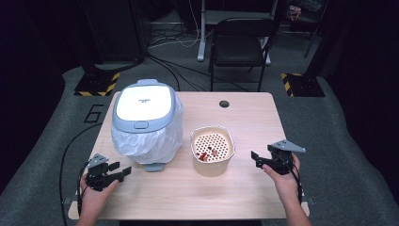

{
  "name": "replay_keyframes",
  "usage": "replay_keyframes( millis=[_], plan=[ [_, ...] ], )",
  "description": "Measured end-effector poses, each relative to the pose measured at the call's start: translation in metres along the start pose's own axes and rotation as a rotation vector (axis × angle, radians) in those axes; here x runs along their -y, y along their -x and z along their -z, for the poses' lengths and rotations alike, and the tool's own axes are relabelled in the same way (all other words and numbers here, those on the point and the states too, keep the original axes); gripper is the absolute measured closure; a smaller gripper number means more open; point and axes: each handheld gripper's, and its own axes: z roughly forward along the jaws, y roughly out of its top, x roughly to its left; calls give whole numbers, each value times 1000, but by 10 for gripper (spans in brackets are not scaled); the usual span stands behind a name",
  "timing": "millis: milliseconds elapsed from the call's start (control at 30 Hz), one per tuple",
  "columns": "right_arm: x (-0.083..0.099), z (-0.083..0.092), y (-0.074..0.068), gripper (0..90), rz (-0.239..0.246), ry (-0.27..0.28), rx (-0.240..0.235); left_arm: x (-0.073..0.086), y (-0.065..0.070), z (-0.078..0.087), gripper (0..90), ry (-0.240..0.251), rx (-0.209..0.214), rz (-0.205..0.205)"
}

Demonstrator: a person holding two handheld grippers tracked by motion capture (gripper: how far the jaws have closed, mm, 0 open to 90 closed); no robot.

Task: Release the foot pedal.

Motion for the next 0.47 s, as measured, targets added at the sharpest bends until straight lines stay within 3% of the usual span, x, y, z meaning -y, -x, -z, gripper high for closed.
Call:
replay_keyframes(
  millis=[167,300,400,467],
  plan=[
    [17,-10,1,223,38,-28,30,4,-12,-2,369,-1,-64,11],
    [26,-16,1,223,37,-46,14,7,-19,-4,355,15,-100,10],
    [33,-23,3,223,76,-71,42,9,-22,-8,349,9,-120,14],
    [37,-27,8,223,69,-83,46,10,-22,-11,350,-4,-138,-8]
  ],
)
